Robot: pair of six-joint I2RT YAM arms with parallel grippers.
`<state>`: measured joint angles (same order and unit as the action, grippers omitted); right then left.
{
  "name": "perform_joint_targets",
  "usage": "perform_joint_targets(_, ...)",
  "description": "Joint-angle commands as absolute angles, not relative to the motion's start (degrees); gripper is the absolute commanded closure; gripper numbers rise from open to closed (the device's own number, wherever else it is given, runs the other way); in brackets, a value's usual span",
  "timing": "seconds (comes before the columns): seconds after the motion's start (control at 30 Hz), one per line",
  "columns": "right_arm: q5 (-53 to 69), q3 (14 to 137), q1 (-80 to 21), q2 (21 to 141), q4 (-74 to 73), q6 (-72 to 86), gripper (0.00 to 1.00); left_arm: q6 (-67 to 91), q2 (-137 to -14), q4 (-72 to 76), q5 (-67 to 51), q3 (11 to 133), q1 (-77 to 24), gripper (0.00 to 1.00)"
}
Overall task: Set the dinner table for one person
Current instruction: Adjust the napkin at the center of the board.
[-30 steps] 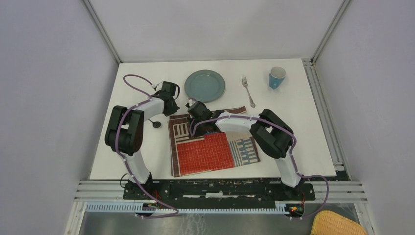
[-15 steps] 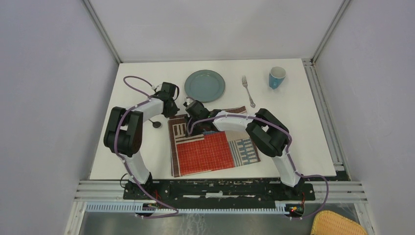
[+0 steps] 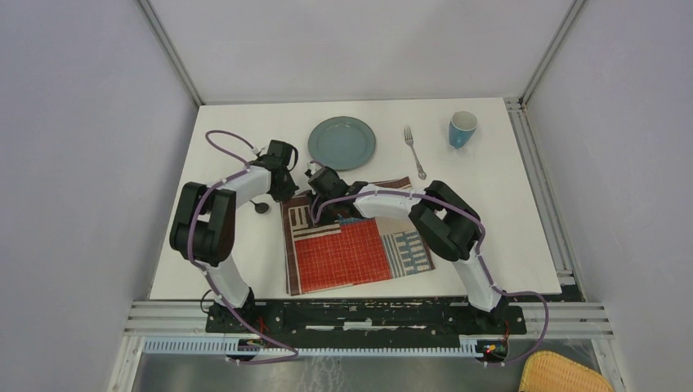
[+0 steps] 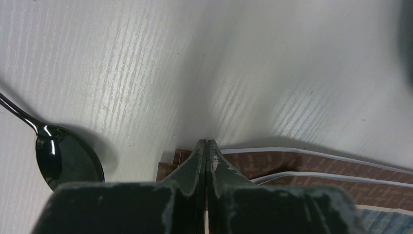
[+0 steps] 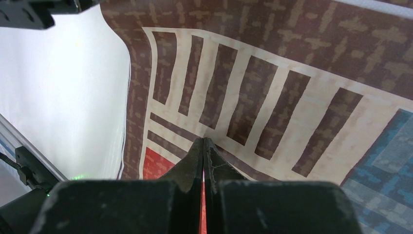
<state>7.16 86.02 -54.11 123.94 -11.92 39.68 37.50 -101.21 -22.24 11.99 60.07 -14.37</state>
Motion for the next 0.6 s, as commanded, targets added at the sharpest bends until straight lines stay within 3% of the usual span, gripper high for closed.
perform_joint_targets(0.0, 4.2, 88.0, -54.3, 125.9, -12.9, 39.9, 1.0, 37.2, -99.8, -26.5, 11.8, 58.5, -14.6, 0.98)
perform_joint_targets(0.57, 0.8, 85.7, -51.3, 125.1, -15.4, 39.2, 1.0, 35.6, -101.3, -26.8, 12.2, 60.1, -14.6, 0.98)
